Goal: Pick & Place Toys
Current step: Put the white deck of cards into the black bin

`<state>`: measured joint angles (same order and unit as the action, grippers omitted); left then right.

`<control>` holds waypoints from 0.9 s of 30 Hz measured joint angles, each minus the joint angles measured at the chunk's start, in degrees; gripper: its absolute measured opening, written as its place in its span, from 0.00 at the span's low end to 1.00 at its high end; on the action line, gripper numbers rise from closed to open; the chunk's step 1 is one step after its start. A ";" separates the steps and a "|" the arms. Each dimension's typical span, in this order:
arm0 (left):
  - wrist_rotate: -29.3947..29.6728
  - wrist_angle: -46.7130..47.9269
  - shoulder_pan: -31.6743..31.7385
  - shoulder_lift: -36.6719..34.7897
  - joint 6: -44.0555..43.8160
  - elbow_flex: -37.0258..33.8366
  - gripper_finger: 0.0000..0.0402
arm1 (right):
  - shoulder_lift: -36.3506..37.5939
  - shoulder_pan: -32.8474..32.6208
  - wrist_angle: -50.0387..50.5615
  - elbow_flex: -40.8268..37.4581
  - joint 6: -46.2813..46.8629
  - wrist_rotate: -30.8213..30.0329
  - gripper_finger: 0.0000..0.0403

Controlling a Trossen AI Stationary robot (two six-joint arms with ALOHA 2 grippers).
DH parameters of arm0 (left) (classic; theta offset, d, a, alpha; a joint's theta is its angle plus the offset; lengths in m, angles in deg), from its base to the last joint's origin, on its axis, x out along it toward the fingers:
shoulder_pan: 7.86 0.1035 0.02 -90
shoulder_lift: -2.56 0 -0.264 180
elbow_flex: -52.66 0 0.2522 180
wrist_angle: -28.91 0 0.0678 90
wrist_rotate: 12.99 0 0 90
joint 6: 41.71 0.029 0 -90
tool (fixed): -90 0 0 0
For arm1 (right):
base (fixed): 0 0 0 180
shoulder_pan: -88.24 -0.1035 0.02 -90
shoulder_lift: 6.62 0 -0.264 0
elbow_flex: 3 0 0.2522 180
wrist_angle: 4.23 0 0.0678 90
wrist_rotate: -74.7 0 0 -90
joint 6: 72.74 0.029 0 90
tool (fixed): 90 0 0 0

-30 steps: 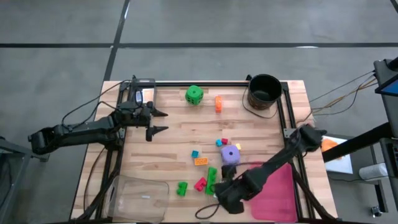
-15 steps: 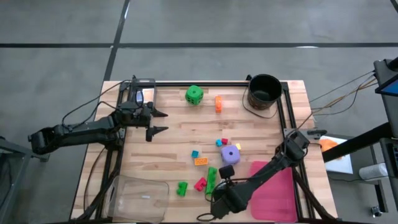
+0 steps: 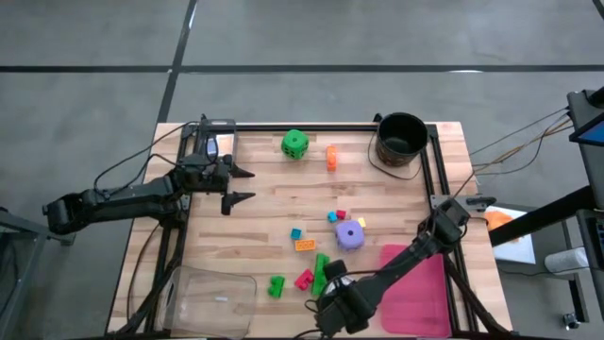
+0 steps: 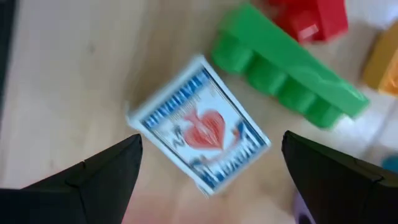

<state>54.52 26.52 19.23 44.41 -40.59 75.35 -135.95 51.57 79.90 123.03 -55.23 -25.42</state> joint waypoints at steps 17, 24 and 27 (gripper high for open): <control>-0.01 0.29 0.00 0.00 0.17 0.00 0.81 | -0.70 0.12 -2.48 -6.61 -4.94 3.81 0.95; -0.01 0.27 0.00 0.00 0.16 0.00 0.81 | -0.70 0.86 -2.27 -8.09 -8.54 -0.38 0.95; -0.01 0.29 0.00 0.00 0.21 0.00 0.81 | -0.68 1.05 -2.25 -8.26 -9.57 -1.37 0.95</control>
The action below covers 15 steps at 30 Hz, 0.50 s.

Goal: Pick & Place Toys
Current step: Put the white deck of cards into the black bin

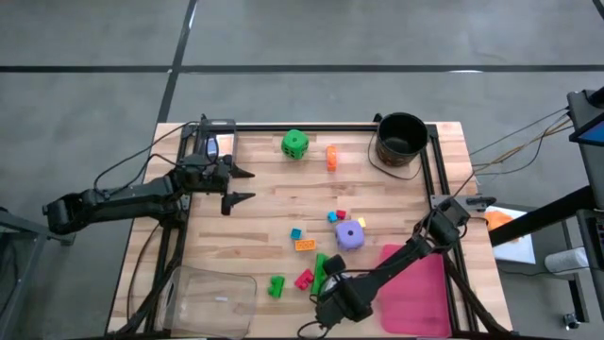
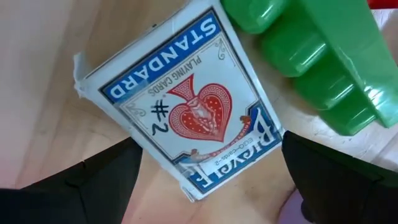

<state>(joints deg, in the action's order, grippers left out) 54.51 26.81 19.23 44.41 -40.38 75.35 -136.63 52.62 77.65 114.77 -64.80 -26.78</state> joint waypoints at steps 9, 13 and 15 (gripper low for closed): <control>0.00 0.09 0.00 0.00 0.38 0.00 0.81 | 0.00 0.60 -0.37 -0.37 -5.42 -0.03 0.95; 0.00 0.31 0.00 0.00 0.36 0.00 0.81 | 0.00 1.22 -0.37 -0.37 -8.57 -0.03 0.95; 0.01 0.31 0.00 0.00 0.37 0.00 0.81 | 0.00 1.51 -0.40 -0.37 -10.01 0.17 0.95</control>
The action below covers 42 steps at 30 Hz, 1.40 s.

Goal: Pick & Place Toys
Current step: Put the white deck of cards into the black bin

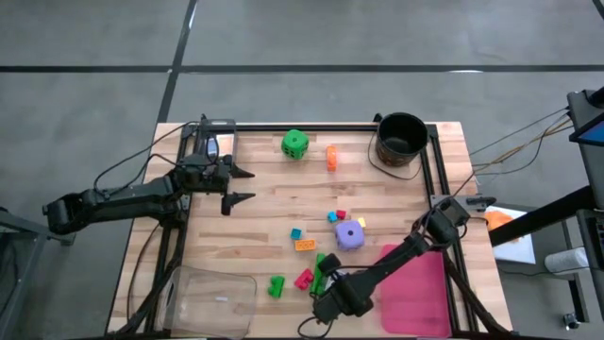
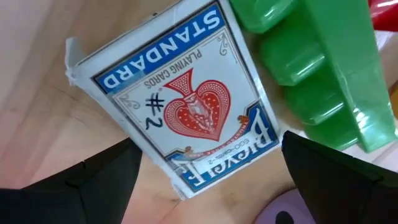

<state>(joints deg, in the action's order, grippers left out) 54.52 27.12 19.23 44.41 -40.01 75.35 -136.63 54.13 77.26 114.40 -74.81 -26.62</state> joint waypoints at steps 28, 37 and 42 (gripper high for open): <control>-0.01 0.27 0.02 0.00 -0.12 0.00 0.81 | 0.33 2.12 -2.76 -2.62 -2.25 -0.35 0.79; -0.01 0.48 0.02 0.00 -0.16 0.00 0.81 | 1.38 1.19 -1.76 -2.62 3.93 -5.00 0.25; 0.00 0.50 0.02 0.00 -0.16 0.00 0.81 | 2.02 0.76 0.67 -2.66 7.01 -7.03 0.16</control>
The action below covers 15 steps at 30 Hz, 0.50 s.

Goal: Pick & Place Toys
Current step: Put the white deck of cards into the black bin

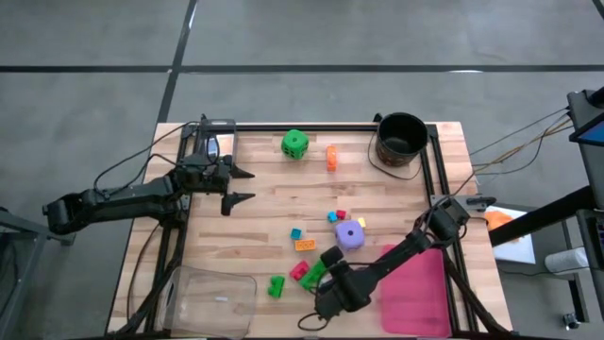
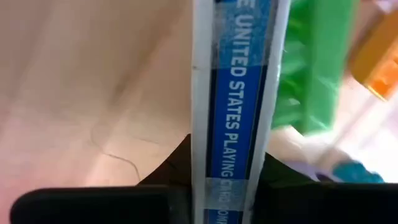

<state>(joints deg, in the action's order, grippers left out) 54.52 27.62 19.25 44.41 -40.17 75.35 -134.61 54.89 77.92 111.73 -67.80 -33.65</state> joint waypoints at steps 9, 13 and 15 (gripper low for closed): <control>-0.01 0.04 0.00 0.00 0.02 0.00 0.81 | 3.84 -0.01 2.53 -0.02 7.94 -1.18 0.16; -0.01 -0.73 0.00 0.00 0.02 -0.92 0.81 | 6.73 0.01 1.62 -0.02 9.15 -1.69 0.16; 0.00 -0.85 0.00 -0.01 0.02 -1.10 0.81 | 8.47 0.23 -0.35 -0.04 9.23 -2.17 0.16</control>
<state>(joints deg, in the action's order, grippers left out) 54.52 26.77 19.25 44.40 -40.15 74.24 -126.14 55.12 77.58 111.69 -58.58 -35.82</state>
